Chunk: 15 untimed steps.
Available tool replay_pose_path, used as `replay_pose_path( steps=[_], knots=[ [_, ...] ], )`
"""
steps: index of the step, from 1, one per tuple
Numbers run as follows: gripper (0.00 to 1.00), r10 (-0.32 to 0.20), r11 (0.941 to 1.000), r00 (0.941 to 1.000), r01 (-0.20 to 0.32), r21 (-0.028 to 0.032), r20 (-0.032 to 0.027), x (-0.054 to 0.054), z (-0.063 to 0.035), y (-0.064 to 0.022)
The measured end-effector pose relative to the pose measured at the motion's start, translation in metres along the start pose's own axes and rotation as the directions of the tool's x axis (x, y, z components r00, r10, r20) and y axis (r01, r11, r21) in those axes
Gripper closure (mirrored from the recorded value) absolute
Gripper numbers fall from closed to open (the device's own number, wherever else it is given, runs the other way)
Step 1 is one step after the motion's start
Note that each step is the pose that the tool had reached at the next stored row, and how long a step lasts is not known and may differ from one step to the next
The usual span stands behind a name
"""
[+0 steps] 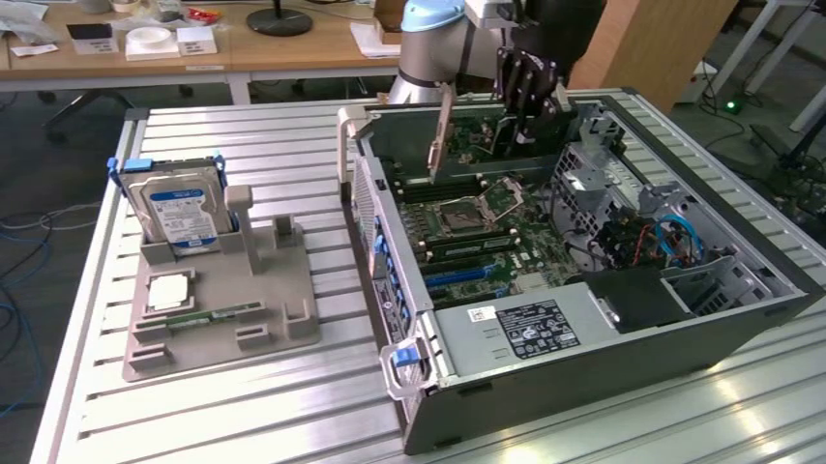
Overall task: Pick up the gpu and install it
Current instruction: 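Insert the gpu into the slot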
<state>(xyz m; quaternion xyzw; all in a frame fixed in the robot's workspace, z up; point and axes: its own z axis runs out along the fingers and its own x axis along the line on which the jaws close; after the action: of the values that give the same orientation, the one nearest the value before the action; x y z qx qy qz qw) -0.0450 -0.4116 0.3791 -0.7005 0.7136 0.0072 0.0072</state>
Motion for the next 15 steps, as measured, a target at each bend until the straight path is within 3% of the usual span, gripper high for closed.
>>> replay_pose_path(
  steps=[15],
  knots=[
    [0.73, -0.001, 1.0, 1.0, 0.001, -0.0006, -0.0001, 0.001, 0.0239, 0.0]
  ],
)
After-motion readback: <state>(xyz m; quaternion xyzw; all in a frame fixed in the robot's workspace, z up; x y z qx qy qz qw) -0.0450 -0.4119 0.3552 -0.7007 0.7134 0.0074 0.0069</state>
